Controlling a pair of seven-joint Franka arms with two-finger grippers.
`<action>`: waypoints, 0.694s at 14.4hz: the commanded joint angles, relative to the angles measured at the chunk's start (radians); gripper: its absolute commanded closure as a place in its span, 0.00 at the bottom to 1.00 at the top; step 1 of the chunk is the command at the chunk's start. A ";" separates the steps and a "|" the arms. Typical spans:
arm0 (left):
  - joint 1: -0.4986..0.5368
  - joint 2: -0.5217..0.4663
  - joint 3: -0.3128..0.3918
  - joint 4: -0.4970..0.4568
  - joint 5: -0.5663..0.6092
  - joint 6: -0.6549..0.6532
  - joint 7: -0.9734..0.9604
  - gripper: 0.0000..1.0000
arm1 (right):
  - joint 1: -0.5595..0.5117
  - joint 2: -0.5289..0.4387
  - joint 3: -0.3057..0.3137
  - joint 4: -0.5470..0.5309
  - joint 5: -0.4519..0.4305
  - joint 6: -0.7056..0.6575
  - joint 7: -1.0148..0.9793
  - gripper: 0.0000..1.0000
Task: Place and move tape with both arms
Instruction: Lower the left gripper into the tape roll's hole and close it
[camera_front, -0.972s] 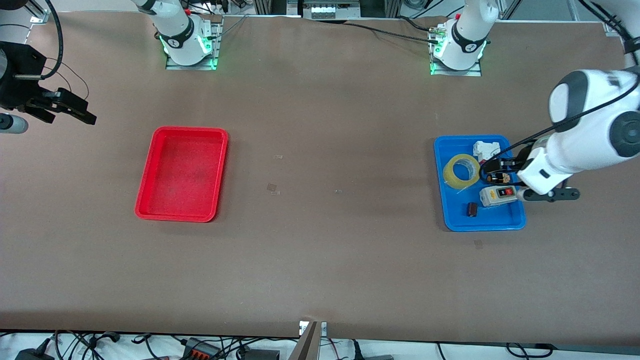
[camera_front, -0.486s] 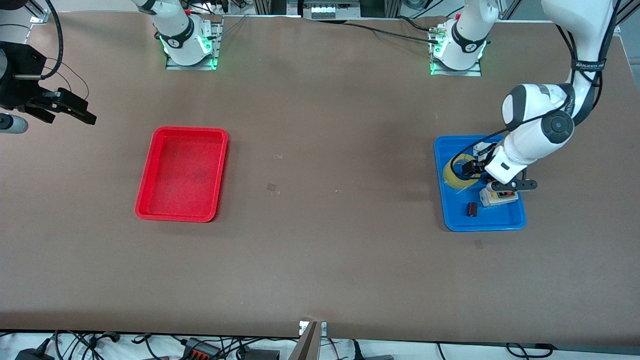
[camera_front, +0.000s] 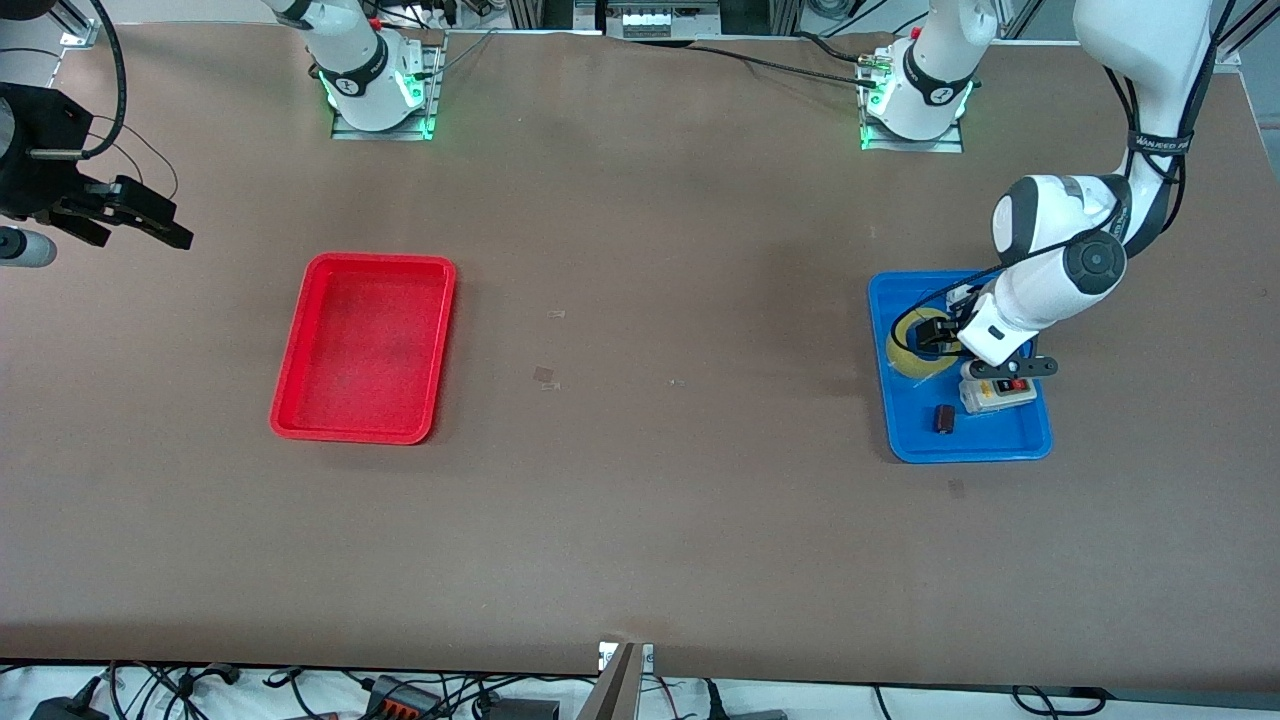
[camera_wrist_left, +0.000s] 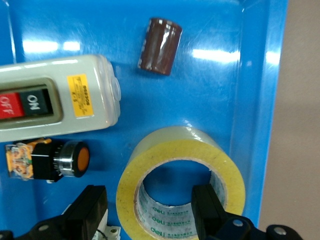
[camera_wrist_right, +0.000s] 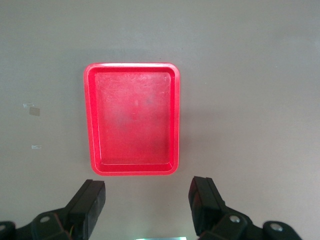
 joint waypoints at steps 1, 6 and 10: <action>-0.002 0.028 -0.002 -0.005 0.004 -0.003 -0.002 0.00 | -0.002 -0.001 0.003 0.017 0.003 -0.018 -0.016 0.02; -0.001 0.054 -0.002 -0.007 0.004 0.000 0.000 0.00 | -0.002 -0.001 0.005 0.017 0.003 -0.018 -0.015 0.02; 0.005 0.062 -0.003 -0.005 0.004 0.003 0.011 0.17 | -0.002 -0.001 0.005 0.017 0.003 -0.018 -0.015 0.02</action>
